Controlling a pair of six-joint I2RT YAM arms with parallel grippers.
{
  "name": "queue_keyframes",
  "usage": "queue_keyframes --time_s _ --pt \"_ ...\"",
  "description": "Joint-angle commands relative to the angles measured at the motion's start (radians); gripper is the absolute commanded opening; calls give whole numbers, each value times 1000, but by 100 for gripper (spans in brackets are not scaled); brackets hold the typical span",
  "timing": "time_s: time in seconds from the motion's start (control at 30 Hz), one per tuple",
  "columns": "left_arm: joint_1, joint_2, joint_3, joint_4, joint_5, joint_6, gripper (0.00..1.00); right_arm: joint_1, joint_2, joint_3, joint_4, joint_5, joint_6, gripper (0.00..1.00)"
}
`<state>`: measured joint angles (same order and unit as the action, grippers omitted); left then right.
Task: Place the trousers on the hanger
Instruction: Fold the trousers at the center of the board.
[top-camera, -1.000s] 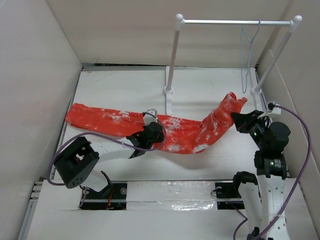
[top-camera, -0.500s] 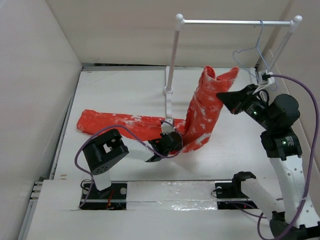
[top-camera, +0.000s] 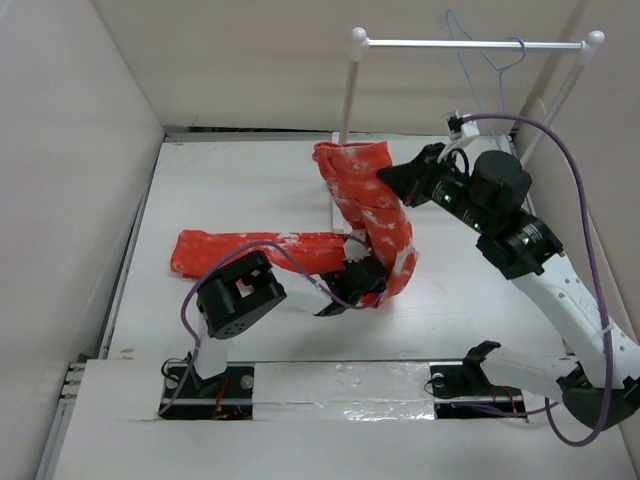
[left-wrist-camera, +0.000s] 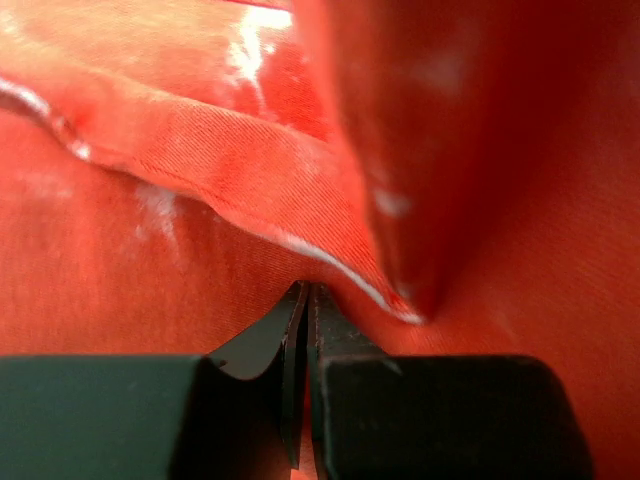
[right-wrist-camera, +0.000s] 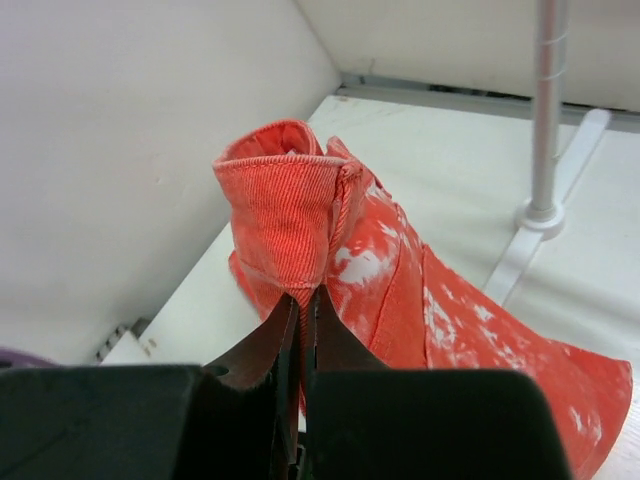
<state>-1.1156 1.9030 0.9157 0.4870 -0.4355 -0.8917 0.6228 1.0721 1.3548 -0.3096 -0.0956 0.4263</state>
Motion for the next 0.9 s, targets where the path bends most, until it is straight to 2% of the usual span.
queue_keyframes --time_s 0.0,0.13,0.23,0.3,0.33,0.37,0.4,0.47,0.5,0.53,0.6,0.63,0.73,0.87 --pt "-12 83 148 -62 109 40 0 -87 -3 127 119 -45 63 0" --pt "-35 191 392 -140 155 88 0 -156 -8 152 80 -104 81 0" --pt "-46 174 466 -218 107 122 0 -170 -24 121 73 -86 83 0" --pt "-46 119 384 -226 68 129 0 -170 -24 101 84 -78 83 0" --pt "-46 38 336 -219 48 132 7 -170 -20 84 98 -63 85 0" --pt "-32 -11 290 -200 17 138 27 -146 -15 76 107 -50 86 0" --pt "-7 -59 196 -199 3 152 36 -132 -9 70 116 -38 86 0" --pt "31 -227 108 -215 -29 155 46 -82 18 58 138 19 80 0" --pt "71 -284 19 -218 -40 158 48 -62 28 55 141 42 77 0" --pt "94 -414 -27 -220 -39 161 48 -45 47 52 158 83 74 0" --pt "140 -545 -136 -238 -39 162 48 7 75 56 167 137 62 0" --pt "195 -667 -167 -241 -11 171 47 23 89 61 171 181 55 0" --pt "316 -862 -231 -284 61 183 46 32 156 90 178 185 54 0" --pt "384 -1005 -244 -382 109 209 41 -1 181 104 181 180 65 0"
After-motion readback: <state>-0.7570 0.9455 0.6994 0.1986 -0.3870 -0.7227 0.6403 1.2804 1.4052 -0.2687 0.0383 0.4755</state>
